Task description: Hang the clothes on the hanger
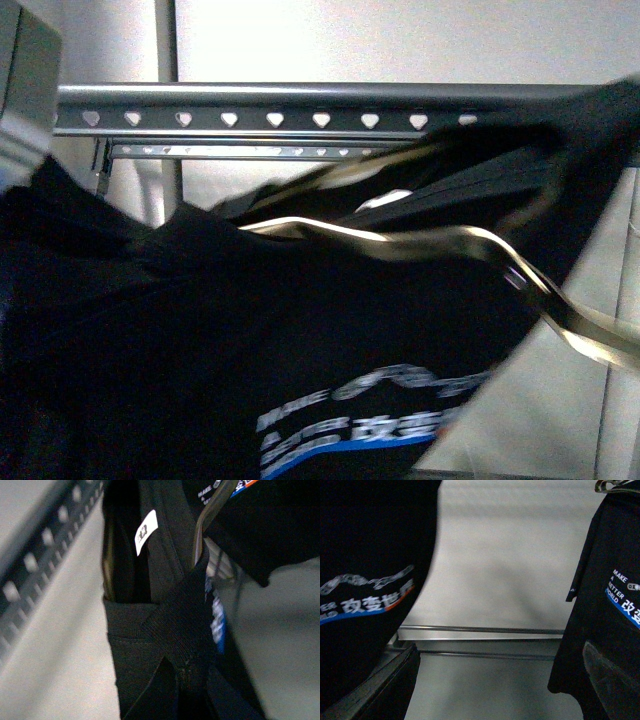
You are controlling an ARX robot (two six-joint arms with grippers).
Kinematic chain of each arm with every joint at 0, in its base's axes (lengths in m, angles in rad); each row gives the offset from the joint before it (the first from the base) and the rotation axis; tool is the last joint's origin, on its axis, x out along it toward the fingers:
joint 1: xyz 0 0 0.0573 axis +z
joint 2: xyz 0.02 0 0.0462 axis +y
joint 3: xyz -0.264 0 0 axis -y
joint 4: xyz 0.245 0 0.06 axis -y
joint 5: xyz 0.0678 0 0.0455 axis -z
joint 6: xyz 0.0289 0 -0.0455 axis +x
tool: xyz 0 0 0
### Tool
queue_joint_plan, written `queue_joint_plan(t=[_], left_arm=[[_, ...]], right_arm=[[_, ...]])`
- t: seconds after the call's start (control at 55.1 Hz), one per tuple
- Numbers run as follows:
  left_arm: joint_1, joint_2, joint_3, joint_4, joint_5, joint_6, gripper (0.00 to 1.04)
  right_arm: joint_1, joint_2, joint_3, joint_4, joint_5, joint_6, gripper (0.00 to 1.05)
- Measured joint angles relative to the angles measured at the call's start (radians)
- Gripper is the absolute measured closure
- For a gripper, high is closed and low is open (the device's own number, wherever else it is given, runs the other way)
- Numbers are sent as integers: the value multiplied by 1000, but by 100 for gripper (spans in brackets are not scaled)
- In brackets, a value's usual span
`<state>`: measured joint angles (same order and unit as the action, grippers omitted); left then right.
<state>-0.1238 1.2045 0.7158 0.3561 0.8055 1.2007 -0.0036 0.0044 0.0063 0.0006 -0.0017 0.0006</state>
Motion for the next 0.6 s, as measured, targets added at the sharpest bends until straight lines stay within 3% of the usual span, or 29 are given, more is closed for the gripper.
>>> queue_joint_plan(t=[0.036,0.2,0.327,0.599], left_arm=[[-36,0,0,2,1,133,100],[-100,35,10,-60,-39,320,100],[-129,81,14,-32,-117,353,100],[-139,92,23,-28,-129,372,100]], right_arm=[[0,0,0,0,1,0,7],[0,0,0,0,0,0,7],[0,0,0,0,0,0,7],[0,0,0,0,0,0,7]])
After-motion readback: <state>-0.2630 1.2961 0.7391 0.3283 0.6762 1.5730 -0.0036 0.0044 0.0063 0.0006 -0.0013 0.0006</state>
